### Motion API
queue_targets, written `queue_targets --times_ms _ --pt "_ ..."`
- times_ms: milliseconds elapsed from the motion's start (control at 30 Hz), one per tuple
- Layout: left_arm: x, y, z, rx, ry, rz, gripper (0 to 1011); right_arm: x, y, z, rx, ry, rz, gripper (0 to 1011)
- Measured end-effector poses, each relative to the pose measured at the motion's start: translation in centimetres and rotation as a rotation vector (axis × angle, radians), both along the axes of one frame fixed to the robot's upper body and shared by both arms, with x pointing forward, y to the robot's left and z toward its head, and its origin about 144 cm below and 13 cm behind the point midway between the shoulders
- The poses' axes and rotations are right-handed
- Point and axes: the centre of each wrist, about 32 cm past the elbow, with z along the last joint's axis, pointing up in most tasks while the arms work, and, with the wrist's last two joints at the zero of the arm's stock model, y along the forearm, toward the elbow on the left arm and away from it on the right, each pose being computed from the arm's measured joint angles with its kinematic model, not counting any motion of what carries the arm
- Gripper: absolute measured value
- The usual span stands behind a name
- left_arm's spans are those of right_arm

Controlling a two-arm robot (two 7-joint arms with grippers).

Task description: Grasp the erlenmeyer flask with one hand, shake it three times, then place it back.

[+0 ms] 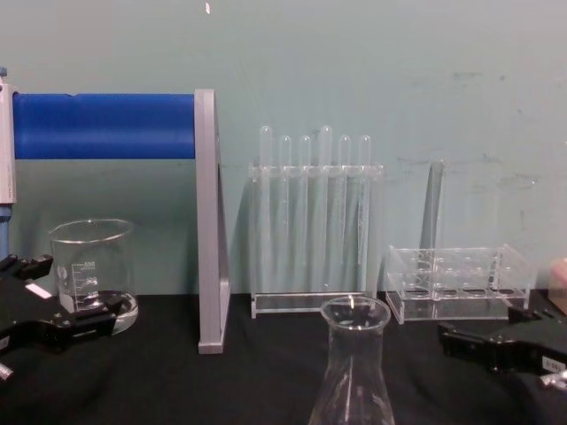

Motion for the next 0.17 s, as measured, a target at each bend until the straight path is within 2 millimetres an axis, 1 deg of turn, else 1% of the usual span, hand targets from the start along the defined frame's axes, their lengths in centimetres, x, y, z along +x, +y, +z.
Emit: queue_targets --times_ms 167 --pt "0.00 0.00 0.00 0.000 0.000 0.000 1001 0.00 0.00 0.00 0.000 0.000 0.000 1002"
